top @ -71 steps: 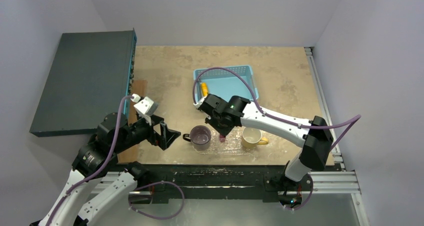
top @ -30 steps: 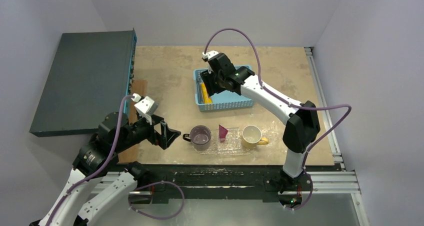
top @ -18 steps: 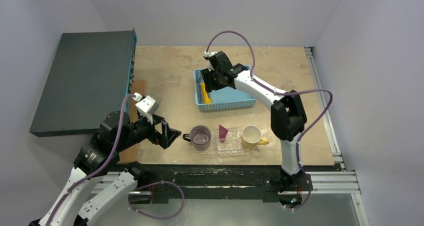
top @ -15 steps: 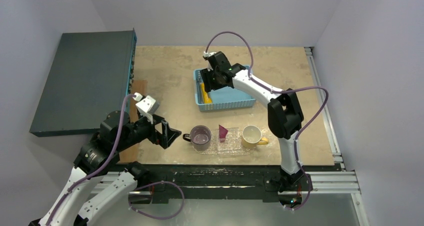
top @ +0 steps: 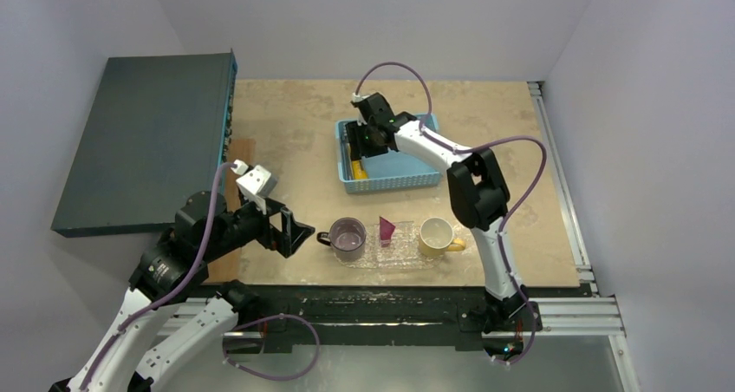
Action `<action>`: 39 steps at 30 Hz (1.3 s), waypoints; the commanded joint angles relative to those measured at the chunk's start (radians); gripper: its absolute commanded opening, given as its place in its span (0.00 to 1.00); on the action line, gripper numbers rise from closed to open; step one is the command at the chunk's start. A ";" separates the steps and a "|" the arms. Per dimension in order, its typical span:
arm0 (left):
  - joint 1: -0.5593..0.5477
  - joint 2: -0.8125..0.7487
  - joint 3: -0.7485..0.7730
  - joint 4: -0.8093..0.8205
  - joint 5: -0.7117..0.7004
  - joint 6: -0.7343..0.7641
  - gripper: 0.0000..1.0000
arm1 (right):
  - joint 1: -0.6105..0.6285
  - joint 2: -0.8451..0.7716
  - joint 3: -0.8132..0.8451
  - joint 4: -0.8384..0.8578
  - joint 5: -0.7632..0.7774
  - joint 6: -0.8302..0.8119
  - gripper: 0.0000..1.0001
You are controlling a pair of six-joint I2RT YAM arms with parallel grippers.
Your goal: Prepare toiletry sets of a toothbrush and toothpaste on the tray
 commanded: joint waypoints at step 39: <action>0.006 0.028 -0.001 0.011 -0.022 0.028 1.00 | -0.042 -0.030 -0.022 0.085 -0.060 0.022 0.00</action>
